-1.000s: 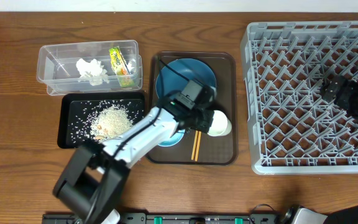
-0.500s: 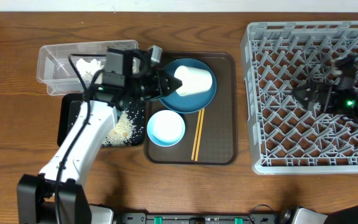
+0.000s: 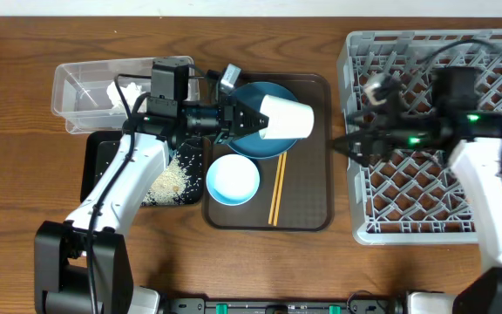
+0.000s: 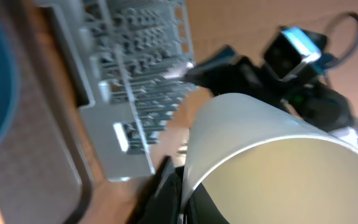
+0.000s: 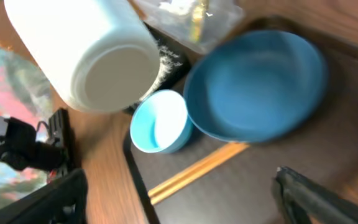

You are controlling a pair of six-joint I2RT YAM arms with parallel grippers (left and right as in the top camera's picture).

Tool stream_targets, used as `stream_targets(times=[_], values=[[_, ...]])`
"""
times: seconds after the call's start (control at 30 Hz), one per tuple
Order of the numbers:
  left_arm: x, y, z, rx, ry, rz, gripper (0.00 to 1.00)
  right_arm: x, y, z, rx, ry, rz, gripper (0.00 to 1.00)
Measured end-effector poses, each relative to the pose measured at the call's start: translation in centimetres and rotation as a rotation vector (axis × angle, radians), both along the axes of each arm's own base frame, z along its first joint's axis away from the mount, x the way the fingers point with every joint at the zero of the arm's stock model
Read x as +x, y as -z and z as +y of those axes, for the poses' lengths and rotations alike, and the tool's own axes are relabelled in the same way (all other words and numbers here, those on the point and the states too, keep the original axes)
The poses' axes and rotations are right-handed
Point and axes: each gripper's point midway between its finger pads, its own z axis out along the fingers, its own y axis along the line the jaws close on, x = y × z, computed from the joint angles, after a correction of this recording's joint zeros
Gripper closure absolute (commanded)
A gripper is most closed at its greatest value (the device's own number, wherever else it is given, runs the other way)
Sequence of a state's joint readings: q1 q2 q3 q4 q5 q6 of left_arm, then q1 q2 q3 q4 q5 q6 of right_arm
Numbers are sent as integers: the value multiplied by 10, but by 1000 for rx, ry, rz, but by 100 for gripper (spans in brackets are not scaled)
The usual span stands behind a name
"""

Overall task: Sort waste into correct bins and load items into the dishwasher rack
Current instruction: 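Pass the white cup from the left gripper to the right gripper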

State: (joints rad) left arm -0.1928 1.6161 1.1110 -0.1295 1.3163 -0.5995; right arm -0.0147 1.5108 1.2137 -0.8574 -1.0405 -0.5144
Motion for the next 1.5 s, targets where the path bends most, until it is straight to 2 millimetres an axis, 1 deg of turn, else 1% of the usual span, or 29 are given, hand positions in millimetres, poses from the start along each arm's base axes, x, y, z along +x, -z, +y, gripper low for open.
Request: stream_targets(times=[0.1,0.17,0.4,0.53,0.67,0.7,0.77,1.0,1.3,1.43,1.5], values=[[-6,-5,-1,-29,32,8,94,-2,5,20,40,-73,-58,8],[-10,-8,-3,-45,55,11,94,-3,3,31,76,-117,-104,9],[-16,-11,-7,-65,90,10,94,-13,-15,58,185,-242,-210,8],[-16,-11,-7,-65,90,10,94,-20,-26,69,241,-301,-254,9],[-16,-11,-7,-65,90,10,94,-24,-42,72,315,-357,-319,16],[-16,-11,-7,-65,90,9,94,-26,-46,72,332,-370,-329,17],[-17,-12,-7,-71,97,10,94,-27,-48,72,344,-379,-335,19],[-20,-15,-7,-83,110,22,94,-28,-51,73,357,-389,-348,23],[-22,-14,-11,-81,116,42,94,-26,-51,73,351,-389,-363,23],[-27,-14,-17,-77,133,43,94,-26,-52,73,353,-391,-370,29],[-28,-13,-19,-75,137,42,94,-26,-52,73,356,-393,-370,30]])
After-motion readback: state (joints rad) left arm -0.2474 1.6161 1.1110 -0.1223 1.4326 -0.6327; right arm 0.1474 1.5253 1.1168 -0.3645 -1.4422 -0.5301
